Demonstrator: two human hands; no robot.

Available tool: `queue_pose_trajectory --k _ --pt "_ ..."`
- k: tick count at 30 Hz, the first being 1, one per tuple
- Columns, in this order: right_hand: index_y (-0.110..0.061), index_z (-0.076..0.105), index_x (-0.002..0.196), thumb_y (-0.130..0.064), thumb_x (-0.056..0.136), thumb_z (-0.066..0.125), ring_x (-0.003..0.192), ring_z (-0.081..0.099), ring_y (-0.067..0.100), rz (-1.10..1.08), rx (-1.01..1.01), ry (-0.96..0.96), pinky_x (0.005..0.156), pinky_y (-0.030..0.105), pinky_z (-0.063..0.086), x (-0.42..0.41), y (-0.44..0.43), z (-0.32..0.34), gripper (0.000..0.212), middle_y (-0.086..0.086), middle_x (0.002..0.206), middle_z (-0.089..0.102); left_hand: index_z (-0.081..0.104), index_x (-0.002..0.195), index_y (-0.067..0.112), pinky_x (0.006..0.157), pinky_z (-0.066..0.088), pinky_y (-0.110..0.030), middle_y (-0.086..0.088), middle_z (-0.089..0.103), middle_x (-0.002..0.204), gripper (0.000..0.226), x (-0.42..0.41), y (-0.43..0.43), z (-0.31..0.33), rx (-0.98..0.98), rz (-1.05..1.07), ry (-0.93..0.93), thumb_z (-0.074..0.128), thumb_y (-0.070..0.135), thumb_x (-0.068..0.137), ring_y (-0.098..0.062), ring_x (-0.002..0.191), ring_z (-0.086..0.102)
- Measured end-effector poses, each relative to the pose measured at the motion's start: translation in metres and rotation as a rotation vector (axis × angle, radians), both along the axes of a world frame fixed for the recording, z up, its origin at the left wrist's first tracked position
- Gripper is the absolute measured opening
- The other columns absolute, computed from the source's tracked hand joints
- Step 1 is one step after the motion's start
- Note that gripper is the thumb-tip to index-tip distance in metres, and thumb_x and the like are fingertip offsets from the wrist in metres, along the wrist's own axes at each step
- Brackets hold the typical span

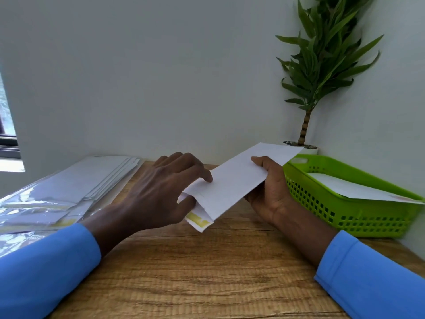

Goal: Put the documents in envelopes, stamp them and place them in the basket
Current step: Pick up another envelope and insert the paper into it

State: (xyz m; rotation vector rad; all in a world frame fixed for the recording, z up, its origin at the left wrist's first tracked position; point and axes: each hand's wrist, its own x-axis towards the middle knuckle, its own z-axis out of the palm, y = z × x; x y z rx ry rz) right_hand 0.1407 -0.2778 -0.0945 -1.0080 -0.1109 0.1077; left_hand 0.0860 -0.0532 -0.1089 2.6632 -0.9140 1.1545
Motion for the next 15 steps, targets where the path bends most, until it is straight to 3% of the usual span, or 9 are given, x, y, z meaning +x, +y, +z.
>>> queue_pose_trajectory --k 5,7,10,15 --pt "-0.012 0.062 0.111 -0.026 0.102 0.052 0.086 0.069 0.021 -0.082 -0.033 0.059 0.066 0.035 0.056 0.005 -0.001 -0.004 0.019 0.007 0.096 0.073 0.056 0.133 0.030 0.087 0.050 -0.036 0.014 0.053 0.130 0.050 -0.001 0.004 -0.003 -0.179 -0.110 0.183 0.054 0.030 0.083 -0.009 0.116 0.053" --pt "-0.013 0.061 0.117 -0.029 0.105 0.051 0.088 0.069 0.020 -0.114 -0.033 0.079 0.064 0.035 0.056 0.008 -0.002 -0.005 0.023 0.006 0.098 0.073 0.052 0.138 0.032 0.091 0.048 -0.036 0.014 0.050 0.135 0.049 -0.004 0.007 0.001 -0.160 -0.136 0.213 0.056 0.045 0.091 -0.008 0.122 0.051" --pt "-0.014 0.058 0.126 -0.034 0.106 0.049 0.089 0.070 0.020 -0.158 -0.043 0.080 0.062 0.035 0.058 0.013 -0.005 -0.004 0.030 0.006 0.102 0.072 0.048 0.143 0.034 0.098 0.046 -0.034 0.014 0.045 0.144 0.071 -0.009 0.010 0.007 -0.043 -0.116 0.213 0.065 0.069 0.084 -0.007 0.131 0.046" --pt "-0.013 0.056 0.129 -0.037 0.106 0.049 0.086 0.070 0.020 -0.199 -0.043 0.090 0.056 0.035 0.059 0.016 -0.011 -0.002 0.034 0.007 0.103 0.071 0.055 0.137 0.031 0.084 0.056 -0.038 0.008 0.053 0.141 0.049 -0.003 0.009 0.005 0.059 -0.089 0.085 0.067 0.038 0.091 -0.013 0.127 0.054"
